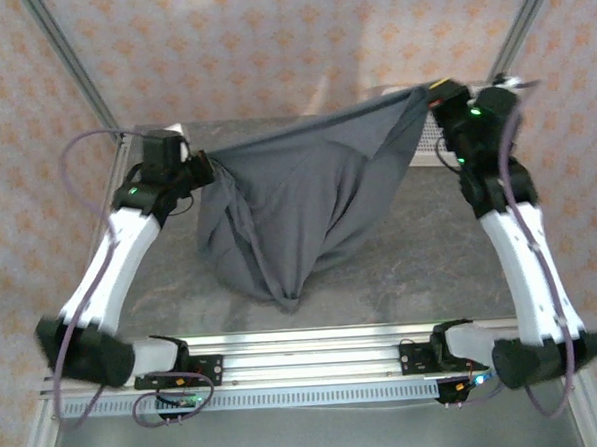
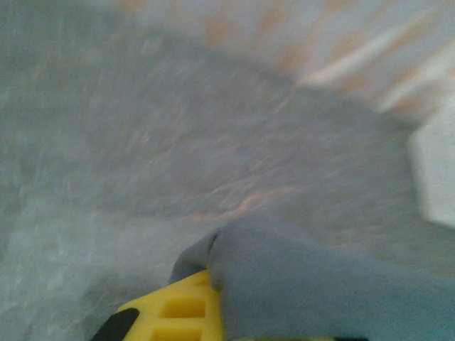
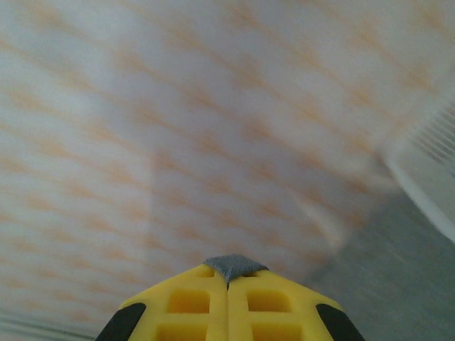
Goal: Fold the inside-out t-shirt
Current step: Flatten out the T-shirt at the center of the table.
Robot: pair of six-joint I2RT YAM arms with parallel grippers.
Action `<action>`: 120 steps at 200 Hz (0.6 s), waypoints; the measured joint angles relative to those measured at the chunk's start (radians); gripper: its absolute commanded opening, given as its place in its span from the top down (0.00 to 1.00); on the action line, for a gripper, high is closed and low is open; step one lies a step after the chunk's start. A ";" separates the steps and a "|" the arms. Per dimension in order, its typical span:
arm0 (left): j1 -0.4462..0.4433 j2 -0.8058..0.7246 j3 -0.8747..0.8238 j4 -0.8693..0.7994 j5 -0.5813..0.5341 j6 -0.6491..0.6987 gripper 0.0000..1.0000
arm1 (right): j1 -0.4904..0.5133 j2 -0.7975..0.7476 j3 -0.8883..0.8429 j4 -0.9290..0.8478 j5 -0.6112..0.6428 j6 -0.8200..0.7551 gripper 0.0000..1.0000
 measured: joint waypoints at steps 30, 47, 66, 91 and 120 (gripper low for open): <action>0.040 0.267 -0.034 0.016 -0.006 -0.006 0.70 | -0.004 0.171 -0.089 -0.130 -0.004 0.000 1.00; 0.056 0.291 -0.034 0.010 -0.017 -0.005 0.66 | -0.005 0.192 -0.088 -0.174 -0.006 0.000 1.00; 0.068 0.230 -0.017 -0.022 -0.040 0.001 0.60 | -0.006 0.172 -0.088 -0.173 -0.011 -0.002 1.00; 0.051 0.081 -0.007 -0.075 -0.062 0.001 0.60 | -0.006 0.138 -0.089 -0.165 -0.024 -0.011 1.00; -0.131 -0.045 -0.058 -0.088 -0.115 -0.026 0.61 | 0.011 0.103 -0.110 -0.134 -0.040 -0.036 1.00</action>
